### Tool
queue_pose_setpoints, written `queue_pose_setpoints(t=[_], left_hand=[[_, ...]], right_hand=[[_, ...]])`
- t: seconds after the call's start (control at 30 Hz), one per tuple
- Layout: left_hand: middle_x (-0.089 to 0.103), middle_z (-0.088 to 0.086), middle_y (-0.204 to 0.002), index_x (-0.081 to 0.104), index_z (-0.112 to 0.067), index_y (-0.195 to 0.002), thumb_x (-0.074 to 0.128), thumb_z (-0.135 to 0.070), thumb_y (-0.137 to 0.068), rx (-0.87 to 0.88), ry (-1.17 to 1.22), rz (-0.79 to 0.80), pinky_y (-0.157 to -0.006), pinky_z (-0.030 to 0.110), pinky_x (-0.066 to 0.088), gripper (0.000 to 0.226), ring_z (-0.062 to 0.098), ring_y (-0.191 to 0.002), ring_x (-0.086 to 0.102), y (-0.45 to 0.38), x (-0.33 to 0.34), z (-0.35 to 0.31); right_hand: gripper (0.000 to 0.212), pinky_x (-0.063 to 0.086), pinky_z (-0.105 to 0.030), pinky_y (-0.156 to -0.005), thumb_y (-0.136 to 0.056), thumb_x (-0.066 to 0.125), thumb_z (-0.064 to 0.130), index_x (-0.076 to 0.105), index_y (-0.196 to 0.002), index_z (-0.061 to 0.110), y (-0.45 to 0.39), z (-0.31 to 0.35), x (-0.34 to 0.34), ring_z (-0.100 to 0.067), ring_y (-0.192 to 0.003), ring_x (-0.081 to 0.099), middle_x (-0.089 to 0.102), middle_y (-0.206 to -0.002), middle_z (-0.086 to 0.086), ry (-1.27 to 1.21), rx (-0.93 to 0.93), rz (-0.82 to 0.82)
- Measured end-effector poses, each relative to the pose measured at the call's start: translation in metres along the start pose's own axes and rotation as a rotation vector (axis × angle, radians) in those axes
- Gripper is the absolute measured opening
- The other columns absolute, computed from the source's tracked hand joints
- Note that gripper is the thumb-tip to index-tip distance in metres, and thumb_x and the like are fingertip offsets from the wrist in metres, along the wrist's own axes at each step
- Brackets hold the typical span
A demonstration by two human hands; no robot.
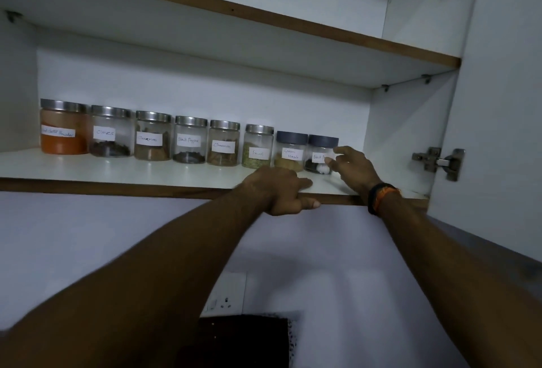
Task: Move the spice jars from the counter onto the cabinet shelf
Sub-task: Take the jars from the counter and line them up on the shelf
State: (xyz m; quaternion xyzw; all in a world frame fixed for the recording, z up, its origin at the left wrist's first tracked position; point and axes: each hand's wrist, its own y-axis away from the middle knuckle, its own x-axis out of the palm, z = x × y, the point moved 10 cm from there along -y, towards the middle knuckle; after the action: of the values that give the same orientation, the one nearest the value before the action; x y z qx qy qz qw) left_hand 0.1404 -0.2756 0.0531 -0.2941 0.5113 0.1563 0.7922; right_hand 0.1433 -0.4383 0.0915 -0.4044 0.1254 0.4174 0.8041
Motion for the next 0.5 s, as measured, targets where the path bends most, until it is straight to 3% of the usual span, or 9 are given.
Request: queue_pose_setpoints(t=[0.07,0.17,0.3,0.4,0.5], left_hand=[[0.052,0.01,-0.148,0.035,-0.03,-0.153,0.021,-0.073,-0.095,-0.021,-0.033,-0.02,-0.101,0.049,0.043,0.073,0.03,-0.135,0.049,0.003,-0.001,-0.001],[0.057,0.008,-0.143,0.043,-0.026,-0.147,0.024,-0.068,-0.098,-0.094,-0.009,-0.075,-0.1,0.049,0.042,0.068,0.03,-0.129,0.054,0.014,-0.003,-0.003],[0.064,0.008,-0.127,0.051,-0.017,-0.131,0.04,-0.046,-0.1,-0.153,0.004,-0.245,-0.096,0.044,0.04,0.044,0.029,-0.112,0.061,0.038,-0.009,-0.02],[0.05,0.011,-0.146,0.042,-0.013,-0.144,0.053,-0.035,-0.092,-0.113,0.04,-0.328,-0.112,0.044,0.031,0.058,0.029,-0.131,0.047,0.068,-0.005,-0.037],[0.038,0.015,-0.157,0.041,-0.012,-0.149,0.059,-0.029,-0.091,-0.066,0.174,-0.375,-0.121,0.046,0.02,0.063,0.033,-0.144,0.033,0.106,0.0,-0.05]], right_hand=[[0.039,0.048,-0.039,-0.106,-0.099,0.064,0.031,0.062,-0.134,0.012,0.031,0.009,-0.008,-0.026,-0.121,0.06,0.064,-0.133,-0.007,-0.078,-0.026,-0.067],[0.027,0.05,-0.029,-0.095,-0.097,0.066,0.024,0.07,-0.122,0.014,0.079,0.02,-0.014,-0.019,-0.112,0.063,0.069,-0.123,-0.003,-0.133,-0.084,-0.154],[0.02,0.05,-0.022,-0.088,-0.095,0.066,0.012,0.073,-0.114,0.015,0.137,0.031,-0.015,-0.009,-0.098,0.062,0.066,-0.116,-0.001,-0.146,-0.166,-0.295],[0.015,0.054,-0.021,-0.085,-0.095,0.066,0.009,0.075,-0.107,0.014,0.174,0.031,-0.003,-0.007,-0.094,0.064,0.069,-0.111,0.001,-0.186,-0.17,-0.335],[0.016,0.048,-0.005,-0.076,-0.095,0.064,0.007,0.077,-0.102,0.015,0.206,0.023,0.031,-0.001,-0.09,0.064,0.07,-0.107,0.003,-0.229,-0.109,-0.248]])
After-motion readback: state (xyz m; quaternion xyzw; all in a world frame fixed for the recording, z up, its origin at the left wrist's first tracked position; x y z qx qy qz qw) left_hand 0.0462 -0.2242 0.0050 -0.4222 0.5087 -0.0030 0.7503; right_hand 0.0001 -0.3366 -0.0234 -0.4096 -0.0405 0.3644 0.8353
